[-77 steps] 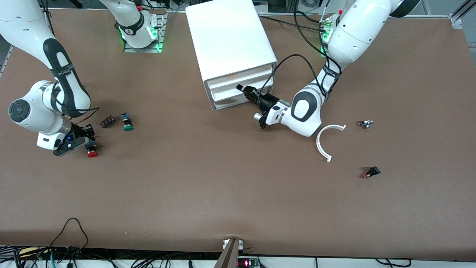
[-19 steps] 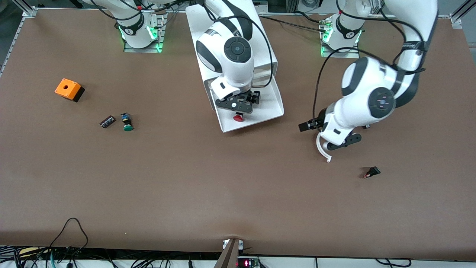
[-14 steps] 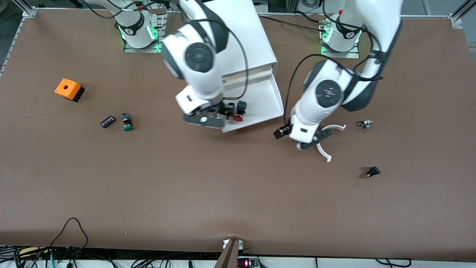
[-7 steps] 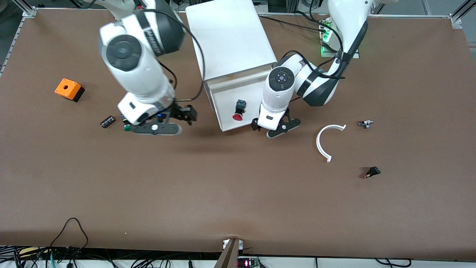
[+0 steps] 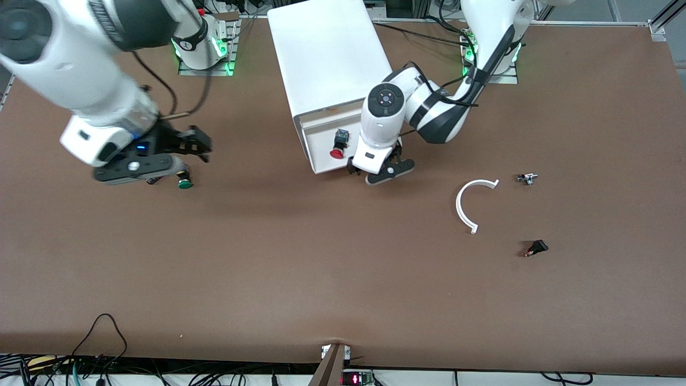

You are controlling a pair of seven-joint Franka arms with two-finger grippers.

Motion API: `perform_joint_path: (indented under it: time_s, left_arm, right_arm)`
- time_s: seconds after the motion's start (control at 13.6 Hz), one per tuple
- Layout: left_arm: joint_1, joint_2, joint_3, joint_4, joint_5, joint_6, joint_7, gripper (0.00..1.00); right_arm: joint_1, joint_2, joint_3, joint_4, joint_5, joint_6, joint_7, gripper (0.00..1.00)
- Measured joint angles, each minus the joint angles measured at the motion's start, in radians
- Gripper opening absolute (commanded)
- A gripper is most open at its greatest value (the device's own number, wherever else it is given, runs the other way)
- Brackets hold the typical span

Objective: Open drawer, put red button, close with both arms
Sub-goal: 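Push the drawer closed with the left gripper while the right gripper withdraws, then press the drawer fully shut with the left gripper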

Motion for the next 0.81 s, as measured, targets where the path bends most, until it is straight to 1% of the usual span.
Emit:
perform_joint_path:
  time_s: [0.07,0.22,0.29,0.52,0.66,0.81]
  left_arm:
    - [-0.003,0.002,-0.013,-0.001,-0.006,-0.002,-0.001,1.00]
    - [-0.005,0.006,-0.042,-0.005,-0.008,-0.008,-0.005,1.00]
    - [-0.005,0.009,-0.058,-0.009,-0.008,-0.011,-0.007,1.00]
    - [-0.006,0.014,-0.106,-0.017,-0.009,-0.018,-0.037,1.00]
    - [-0.007,0.017,-0.130,-0.019,-0.009,-0.021,-0.047,1.00]
    - [-0.004,0.021,-0.134,-0.019,-0.009,-0.021,-0.047,1.00]
  right_arm:
    - [-0.025,-0.018,-0.007,-0.020,0.001,-0.012,-0.049,1.00]
    - [-0.088,-0.049,0.003,-0.047,0.004,-0.045,-0.122,1.00]
    - [-0.129,-0.063,0.025,-0.053,0.004,-0.063,-0.149,1.00]
    - [-0.288,-0.124,0.123,-0.092,0.002,-0.084,-0.259,1.00]
    - [-0.356,-0.177,0.144,-0.139,-0.018,-0.084,-0.304,1.00]
    - [-0.381,-0.230,0.157,-0.192,-0.048,-0.080,-0.319,1.00]
